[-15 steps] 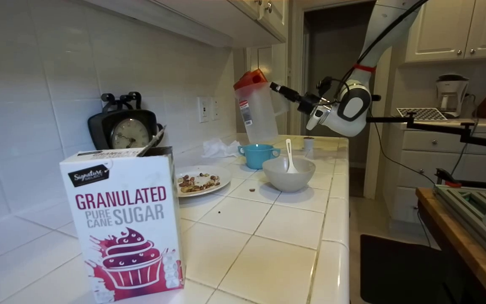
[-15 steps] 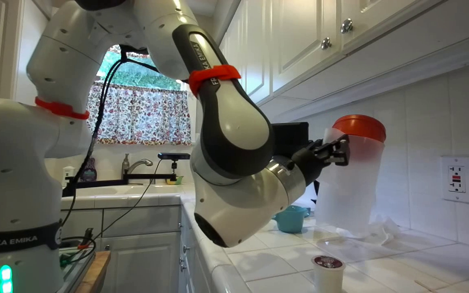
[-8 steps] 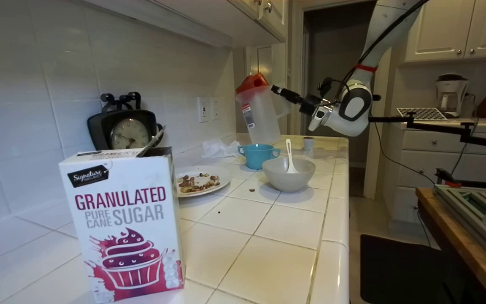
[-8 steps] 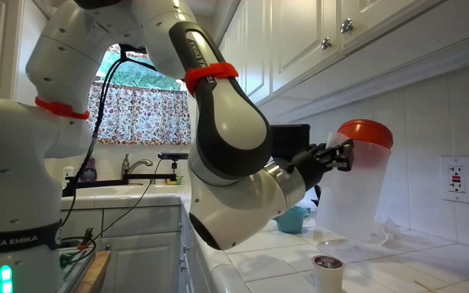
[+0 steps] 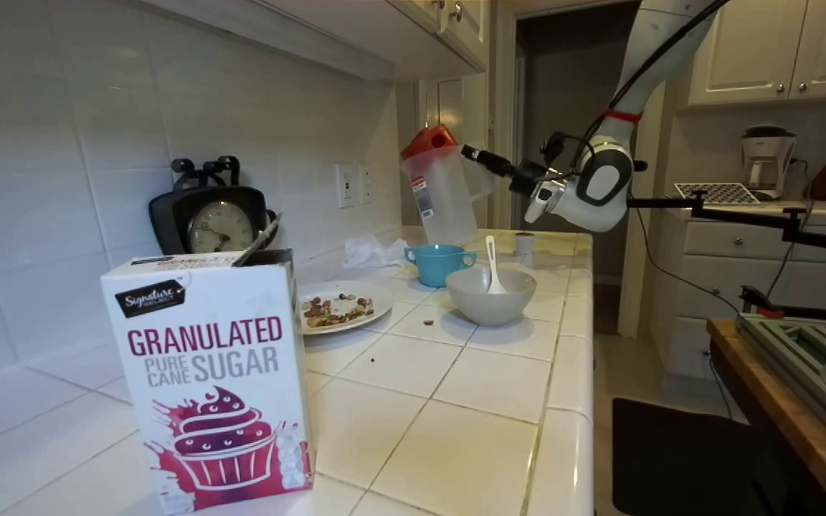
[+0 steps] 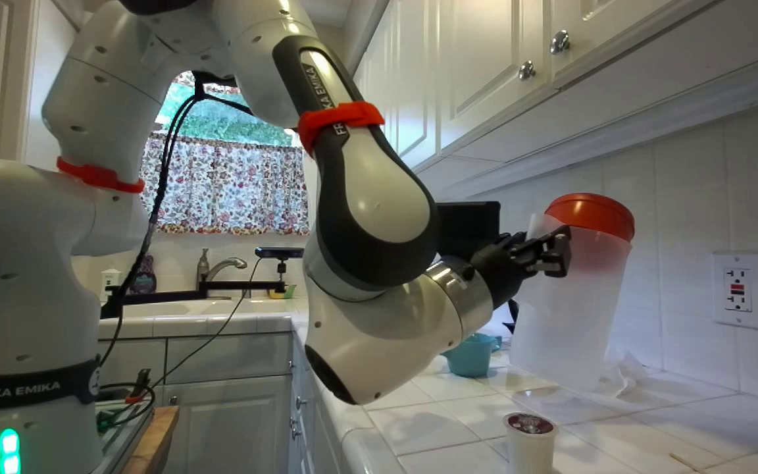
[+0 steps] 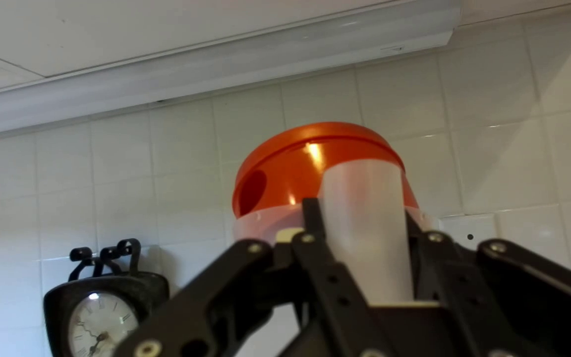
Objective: Move the jug to the right.
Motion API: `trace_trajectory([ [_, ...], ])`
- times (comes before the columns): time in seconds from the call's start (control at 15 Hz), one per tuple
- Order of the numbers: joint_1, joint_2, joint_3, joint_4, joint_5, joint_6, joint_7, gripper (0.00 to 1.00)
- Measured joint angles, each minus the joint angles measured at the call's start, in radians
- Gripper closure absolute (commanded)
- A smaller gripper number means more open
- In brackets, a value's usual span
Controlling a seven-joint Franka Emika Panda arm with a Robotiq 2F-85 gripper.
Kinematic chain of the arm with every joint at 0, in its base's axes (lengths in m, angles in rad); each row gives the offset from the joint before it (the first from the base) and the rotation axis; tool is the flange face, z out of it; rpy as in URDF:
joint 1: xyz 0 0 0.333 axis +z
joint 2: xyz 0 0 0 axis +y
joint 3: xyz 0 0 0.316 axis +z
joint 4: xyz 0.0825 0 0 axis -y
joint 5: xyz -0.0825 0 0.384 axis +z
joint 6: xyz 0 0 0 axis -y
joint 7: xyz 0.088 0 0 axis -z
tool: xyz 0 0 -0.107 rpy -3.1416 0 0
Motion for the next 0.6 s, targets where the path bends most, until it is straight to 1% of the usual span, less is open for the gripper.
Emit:
trace_trajectory([
  [0.27,0.000,0.000,0.000,0.000,0.000,0.000,0.000,0.66],
  [0.33,0.000,0.000,0.000,0.000,0.000,0.000,0.000,0.91],
  [0.47,0.000,0.001,0.000,0.000,0.000,0.002,0.000,0.91],
  [0.6,0.001,0.010,0.000,0.000,-0.003,-0.034,-0.001,0.91],
])
